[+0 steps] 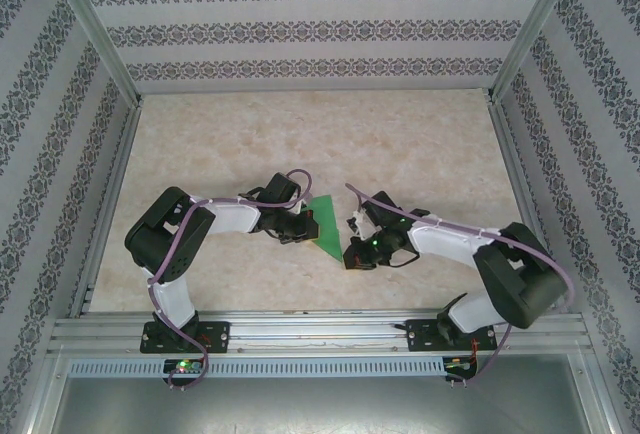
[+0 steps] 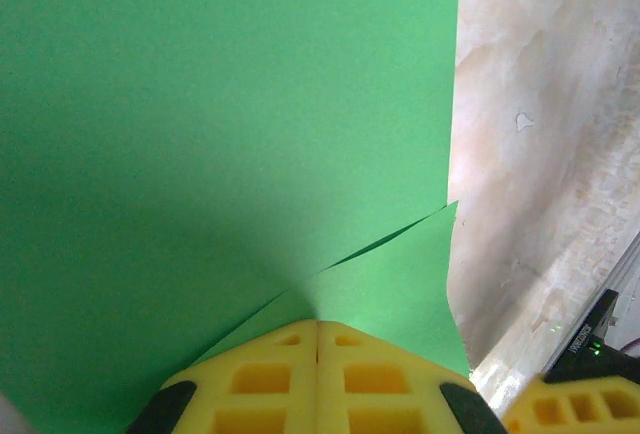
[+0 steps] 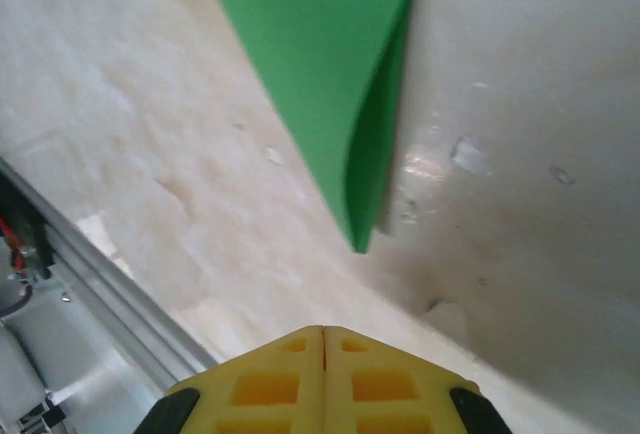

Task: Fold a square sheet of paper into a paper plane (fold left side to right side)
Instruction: Third fold the triangle at the center of the table.

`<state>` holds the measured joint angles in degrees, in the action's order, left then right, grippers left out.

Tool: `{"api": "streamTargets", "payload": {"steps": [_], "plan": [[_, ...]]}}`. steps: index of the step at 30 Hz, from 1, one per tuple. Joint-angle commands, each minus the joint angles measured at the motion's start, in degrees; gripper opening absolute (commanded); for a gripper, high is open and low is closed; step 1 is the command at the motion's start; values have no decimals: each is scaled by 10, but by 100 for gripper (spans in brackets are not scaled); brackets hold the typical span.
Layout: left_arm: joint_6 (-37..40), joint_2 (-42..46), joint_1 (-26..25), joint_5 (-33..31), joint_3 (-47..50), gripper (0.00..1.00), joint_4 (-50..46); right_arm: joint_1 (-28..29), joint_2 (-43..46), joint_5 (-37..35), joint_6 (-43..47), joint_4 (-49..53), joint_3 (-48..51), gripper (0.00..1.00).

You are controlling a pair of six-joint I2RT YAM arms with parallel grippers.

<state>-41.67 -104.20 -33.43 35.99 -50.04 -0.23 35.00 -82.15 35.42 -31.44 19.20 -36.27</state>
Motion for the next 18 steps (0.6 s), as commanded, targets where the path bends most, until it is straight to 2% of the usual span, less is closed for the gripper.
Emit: {"api": "streamTargets", "payload": {"steps": [1, 9, 18], "plan": [[3, -28, -2, -47, 10, 0, -50, 2, 8, -1, -20, -3, -17, 0], [1, -28, -1, -45, 10, 0, -45, 22, -71, -39, -43, -57, -64, 0], [1, -24, -2, -43, 10, 0, -46, 23, -114, -73, -41, -44, -85, 0]]}}
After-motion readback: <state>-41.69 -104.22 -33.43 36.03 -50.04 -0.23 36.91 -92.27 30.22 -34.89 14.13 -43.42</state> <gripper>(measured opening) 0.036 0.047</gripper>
